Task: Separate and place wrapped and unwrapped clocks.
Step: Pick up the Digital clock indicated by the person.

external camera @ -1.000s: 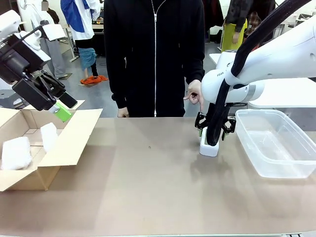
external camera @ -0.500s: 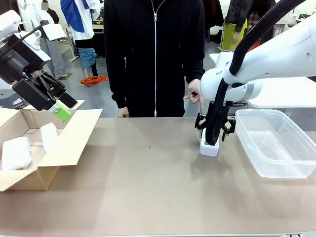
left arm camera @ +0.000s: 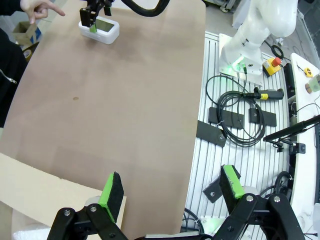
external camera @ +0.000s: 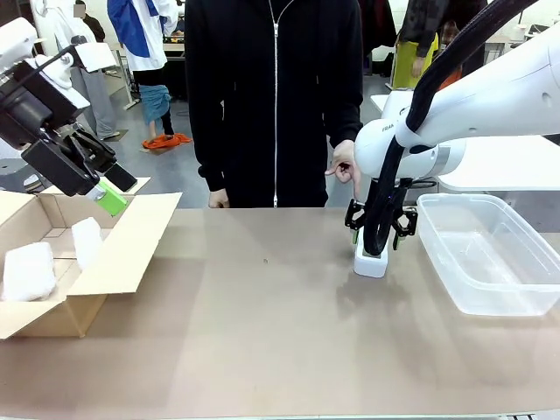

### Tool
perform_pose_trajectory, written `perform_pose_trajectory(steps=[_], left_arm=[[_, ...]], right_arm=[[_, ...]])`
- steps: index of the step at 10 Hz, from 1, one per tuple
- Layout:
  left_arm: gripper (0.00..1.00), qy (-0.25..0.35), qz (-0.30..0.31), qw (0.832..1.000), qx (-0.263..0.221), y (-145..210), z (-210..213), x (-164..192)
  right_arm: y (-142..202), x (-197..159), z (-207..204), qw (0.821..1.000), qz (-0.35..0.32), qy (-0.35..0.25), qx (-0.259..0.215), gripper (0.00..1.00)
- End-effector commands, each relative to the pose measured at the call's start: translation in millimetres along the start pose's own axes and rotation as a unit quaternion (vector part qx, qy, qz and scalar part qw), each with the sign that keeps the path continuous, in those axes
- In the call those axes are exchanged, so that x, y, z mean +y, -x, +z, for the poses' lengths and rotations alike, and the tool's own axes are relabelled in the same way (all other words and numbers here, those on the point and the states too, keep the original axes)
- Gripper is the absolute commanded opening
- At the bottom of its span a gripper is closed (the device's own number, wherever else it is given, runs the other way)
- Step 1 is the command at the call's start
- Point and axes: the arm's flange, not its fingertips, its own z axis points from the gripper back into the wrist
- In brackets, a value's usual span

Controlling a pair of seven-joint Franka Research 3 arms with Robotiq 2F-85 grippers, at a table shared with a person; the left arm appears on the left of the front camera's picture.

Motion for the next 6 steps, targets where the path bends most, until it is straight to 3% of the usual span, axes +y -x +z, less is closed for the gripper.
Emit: perform_pose_trajectory(steps=[1,6], left_arm=[[1.0,0.006,-0.011,1.0,-0.005,1.4,0.5,0.0],[1.0,0.006,-0.011,1.0,-0.005,1.4,0.5,0.0]], right_arm=[[-4.8,-3.5,-8.6,0.999,0.041,-0.006,0.023,1.0],[-3.5,0.2,-14.6,0.997,0.071,-0.007,0.011,1.0]])
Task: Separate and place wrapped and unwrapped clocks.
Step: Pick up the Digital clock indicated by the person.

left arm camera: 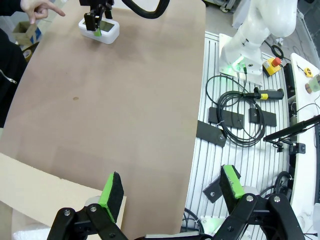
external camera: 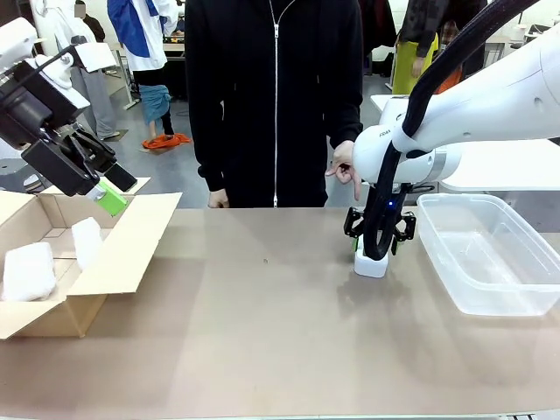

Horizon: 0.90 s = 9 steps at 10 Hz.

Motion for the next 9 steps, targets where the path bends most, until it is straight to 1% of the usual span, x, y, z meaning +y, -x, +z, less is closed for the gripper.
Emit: perform_pose_trajectory(steps=[1,2,3,4,5,6,7,8,9], left_arm=[[1.0,0.006,-0.011,1.0,-0.005,1.4,0.5,0.0],[1.0,0.006,-0.011,1.0,-0.005,1.4,0.5,0.0],[1.0,0.006,-0.011,1.0,-0.005,1.4,0.5,0.0],[1.0,0.006,-0.011,1.0,-0.005,1.4,0.5,0.0],[1.0,0.006,-0.011,1.0,-0.005,1.4,0.5,0.0],[1.0,0.006,-0.011,1.0,-0.005,1.4,0.5,0.0],[1.0,0.006,-0.011,1.0,-0.005,1.4,0.5,0.0],[1.0,0.006,-0.011,1.0,-0.005,1.4,0.5,0.0],[1.0,0.006,-0.011,1.0,-0.005,1.4,0.5,0.0]], right_arm=[[-5.3,-1.8,-1.8,1.0,0.009,-0.005,-0.004,1.0],[-6.3,-2.1,-3.1,1.0,0.007,0.001,-0.005,0.81],[-6.8,-2.0,-3.7,1.0,0.011,0.0,-0.008,0.81],[-7.7,-1.8,-3.6,1.0,0.008,0.002,-0.011,0.62],[-8.6,-1.9,-3.9,1.0,0.006,0.004,-0.012,0.75],[-8.2,-1.7,-3.8,1.0,0.007,0.005,-0.01,0.43],[-7.7,-1.6,-3.7,1.0,0.007,0.007,-0.008,0.56],[-7.5,-1.6,-3.7,1.0,0.006,0.009,-0.007,0.24],[-5.7,-0.2,-0.1,1.0,0.007,0.01,-0.006,0.37]])
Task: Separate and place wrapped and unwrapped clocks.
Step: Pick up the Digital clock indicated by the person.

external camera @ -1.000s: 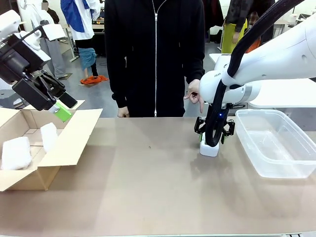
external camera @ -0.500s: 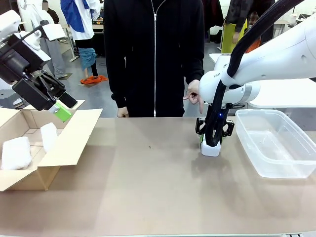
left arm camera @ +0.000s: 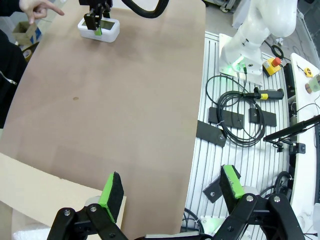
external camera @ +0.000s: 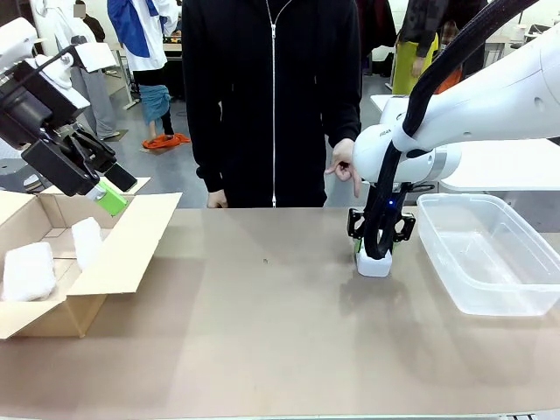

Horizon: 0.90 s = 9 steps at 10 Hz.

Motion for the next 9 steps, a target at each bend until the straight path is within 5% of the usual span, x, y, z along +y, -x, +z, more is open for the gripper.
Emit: perform_pose_trajectory(steps=[1,5,9], left_arm=[[1.0,0.006,-0.011,1.0,-0.005,1,0,0],[1.0,0.006,-0.011,1.0,-0.005,1,0,0],[1.0,0.006,-0.011,1.0,-0.005,1,0,0]], right_arm=[[0,4,9,1.0,-0.004,0.021,-0.006,0.37],[47,39,115,0.996,0.016,0.045,-0.077,0.37],[82,49,178,0.996,0.022,0.047,-0.069,0.37]])
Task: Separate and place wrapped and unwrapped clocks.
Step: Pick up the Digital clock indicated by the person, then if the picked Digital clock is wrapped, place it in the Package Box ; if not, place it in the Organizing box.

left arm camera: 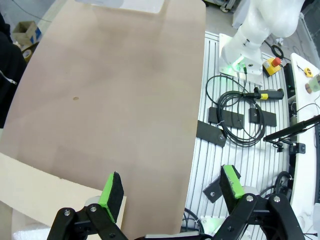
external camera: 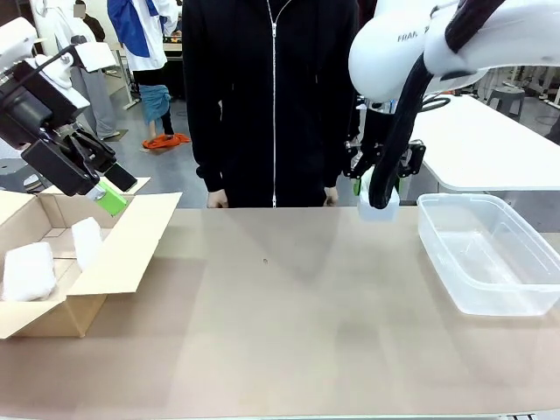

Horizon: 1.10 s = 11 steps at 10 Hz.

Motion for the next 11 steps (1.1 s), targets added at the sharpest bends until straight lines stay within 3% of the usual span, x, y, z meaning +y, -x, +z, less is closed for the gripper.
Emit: perform_pose_trajectory(steps=[1,2,11], left_arm=[[1.0,0.006,-0.011,1.0,-0.005,1.5,0.5,0.0],[1.0,0.006,-0.011,1.0,-0.005,1.5,0.5,0.0],[1.0,0.006,-0.011,1.0,-0.005,1.5,0.5,0.0]], right_arm=[[-6.5,-0.8,-6.5,1.0,-0.025,0.003,0.01,0.37],[0.0,0.0,0.0,1.0,0.0,0.0,0.0,0.37],[0.0,0.0,0.0,1.0,0.0,0.0,0.0,0.37]])
